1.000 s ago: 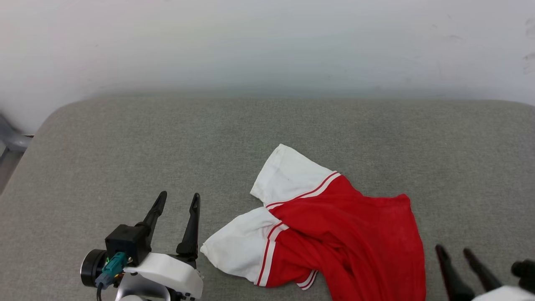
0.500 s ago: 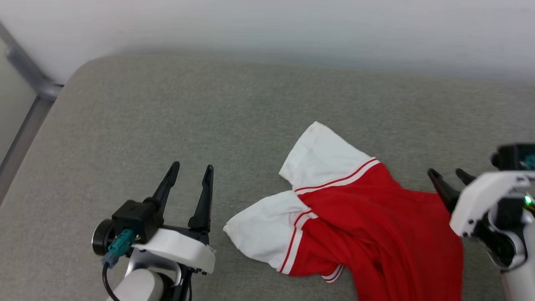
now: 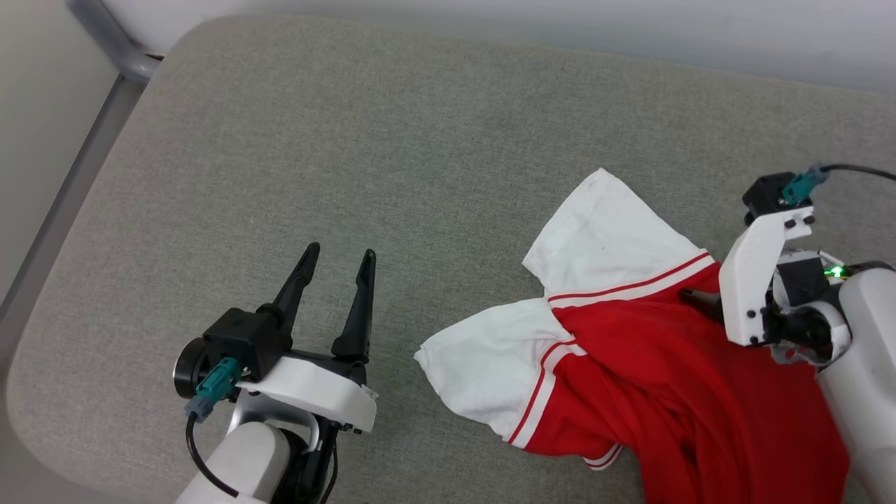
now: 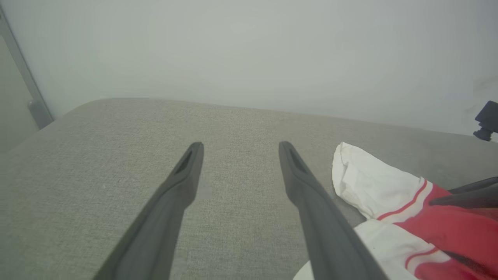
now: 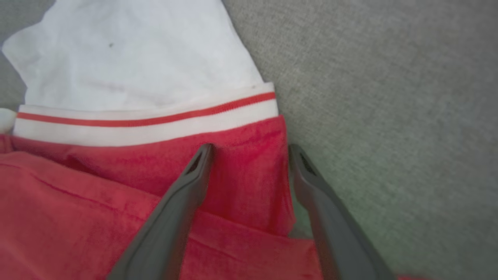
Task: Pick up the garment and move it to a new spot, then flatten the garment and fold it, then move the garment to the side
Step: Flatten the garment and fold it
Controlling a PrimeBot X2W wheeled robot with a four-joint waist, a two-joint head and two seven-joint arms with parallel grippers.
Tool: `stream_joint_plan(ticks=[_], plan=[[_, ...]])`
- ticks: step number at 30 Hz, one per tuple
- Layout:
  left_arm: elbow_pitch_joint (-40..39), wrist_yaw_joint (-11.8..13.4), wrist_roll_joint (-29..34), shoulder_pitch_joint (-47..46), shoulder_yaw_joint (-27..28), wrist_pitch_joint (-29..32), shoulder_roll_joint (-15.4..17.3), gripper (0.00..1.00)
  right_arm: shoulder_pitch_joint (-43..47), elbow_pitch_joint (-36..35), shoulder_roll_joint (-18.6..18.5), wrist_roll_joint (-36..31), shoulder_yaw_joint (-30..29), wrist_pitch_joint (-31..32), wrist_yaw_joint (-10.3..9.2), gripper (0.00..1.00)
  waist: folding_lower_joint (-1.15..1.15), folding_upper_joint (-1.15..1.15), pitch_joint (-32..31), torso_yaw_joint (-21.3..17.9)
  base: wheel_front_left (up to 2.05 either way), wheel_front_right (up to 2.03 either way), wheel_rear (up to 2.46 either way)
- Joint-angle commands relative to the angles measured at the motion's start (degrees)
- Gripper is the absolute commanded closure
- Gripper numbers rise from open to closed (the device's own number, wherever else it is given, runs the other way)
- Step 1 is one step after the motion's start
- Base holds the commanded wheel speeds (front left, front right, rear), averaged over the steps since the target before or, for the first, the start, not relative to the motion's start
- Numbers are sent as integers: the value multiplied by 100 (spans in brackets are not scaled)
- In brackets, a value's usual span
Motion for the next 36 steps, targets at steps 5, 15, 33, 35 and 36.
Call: stream_joint_plan(ticks=[5,15,33,35,36], plan=[[107,-89,81,-63,89,-39,-92,0,-30,479,64,173,219,547,-3,75,0,0,52,34,0,0,0],[224,-149,192,174,267,-36,-102,0,-423,100,-86,195,-179,-454,-4,100,0,0,-311,-195,0,0,0],[45,112,98,813,373,129,142,0,2481,-703,391,-633,-3233,-1309,-4,100,0,0,-942,-955,0,0,0],[9,135,74,848,386,150,165,0,2726,-842,630,-734,-3459,-1486,-4,51,0,0,-946,-982,0,0,0],[-5,139,73,856,391,163,178,0,2795,-922,741,-780,-3553,-1649,-4,0,0,0,-947,-992,0,0,0]])
